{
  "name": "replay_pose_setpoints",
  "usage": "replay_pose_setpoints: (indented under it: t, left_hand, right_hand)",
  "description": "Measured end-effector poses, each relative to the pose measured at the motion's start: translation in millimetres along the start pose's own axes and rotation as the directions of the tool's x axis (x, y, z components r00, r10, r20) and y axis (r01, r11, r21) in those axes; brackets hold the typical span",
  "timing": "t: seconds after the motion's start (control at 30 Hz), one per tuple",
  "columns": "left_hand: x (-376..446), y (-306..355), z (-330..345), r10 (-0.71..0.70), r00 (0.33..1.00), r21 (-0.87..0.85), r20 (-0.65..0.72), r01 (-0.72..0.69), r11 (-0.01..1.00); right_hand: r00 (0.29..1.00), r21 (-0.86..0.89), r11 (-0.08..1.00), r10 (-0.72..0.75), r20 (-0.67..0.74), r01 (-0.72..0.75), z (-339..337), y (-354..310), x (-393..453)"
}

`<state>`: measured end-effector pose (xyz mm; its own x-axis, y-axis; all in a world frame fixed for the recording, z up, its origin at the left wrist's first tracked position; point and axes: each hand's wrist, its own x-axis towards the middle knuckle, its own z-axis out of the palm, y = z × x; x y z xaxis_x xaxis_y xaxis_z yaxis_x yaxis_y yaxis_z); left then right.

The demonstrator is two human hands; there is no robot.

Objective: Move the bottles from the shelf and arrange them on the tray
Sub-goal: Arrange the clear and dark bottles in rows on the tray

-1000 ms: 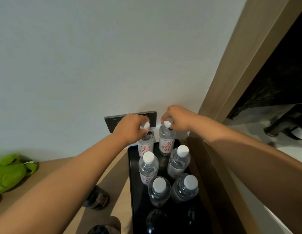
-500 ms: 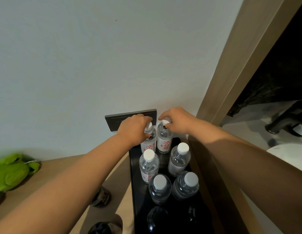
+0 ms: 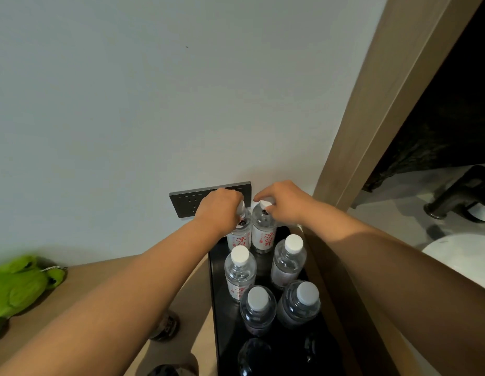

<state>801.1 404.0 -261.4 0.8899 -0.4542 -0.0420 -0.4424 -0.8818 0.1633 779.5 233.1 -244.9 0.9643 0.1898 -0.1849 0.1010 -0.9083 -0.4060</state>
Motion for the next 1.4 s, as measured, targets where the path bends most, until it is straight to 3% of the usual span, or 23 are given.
replay_pose_setpoints:
  t: [0.23, 0.5, 0.63, 1.17, 1.3, 1.4]
  left_hand:
    - [-2, -1, 2, 0.007, 1.000, -0.021, -0.024, -0.008, 1.000]
    - [-1, 1, 3, -0.017, 1.000, -0.046, -0.022, 0.016, 0.999]
    - [-1, 4, 5, -0.042, 0.999, -0.048, -0.026, 0.040, 0.998]
    - [-10, 1, 9, -0.035, 0.999, -0.055, -0.036, 0.033, 0.998]
    - [-15, -2, 4, -0.050, 0.999, -0.184, -0.018, 0.046, 0.982]
    - [-33, -3, -4, -0.094, 0.988, -0.369, -0.125, 0.042, 0.929]
  right_hand:
    - [0.998, -0.029, 0.999, 0.013, -0.055, -0.015, 6, -3, -3]
    - [0.993, 0.063, 0.998, 0.002, -0.121, 0.005, 10, -5, -1]
    - [0.985, 0.175, 0.984, 0.064, -0.162, -0.035, 11, 1, 1]
    - [0.977, 0.366, 0.924, 0.171, -0.129, -0.113, 17, 0, -4]
    - [0.986, 0.375, 0.920, 0.153, -0.066, -0.118, 10, -2, -7]
    - [0.982, 0.388, 0.922, 0.093, -0.162, -0.024, 7, 0, -26]
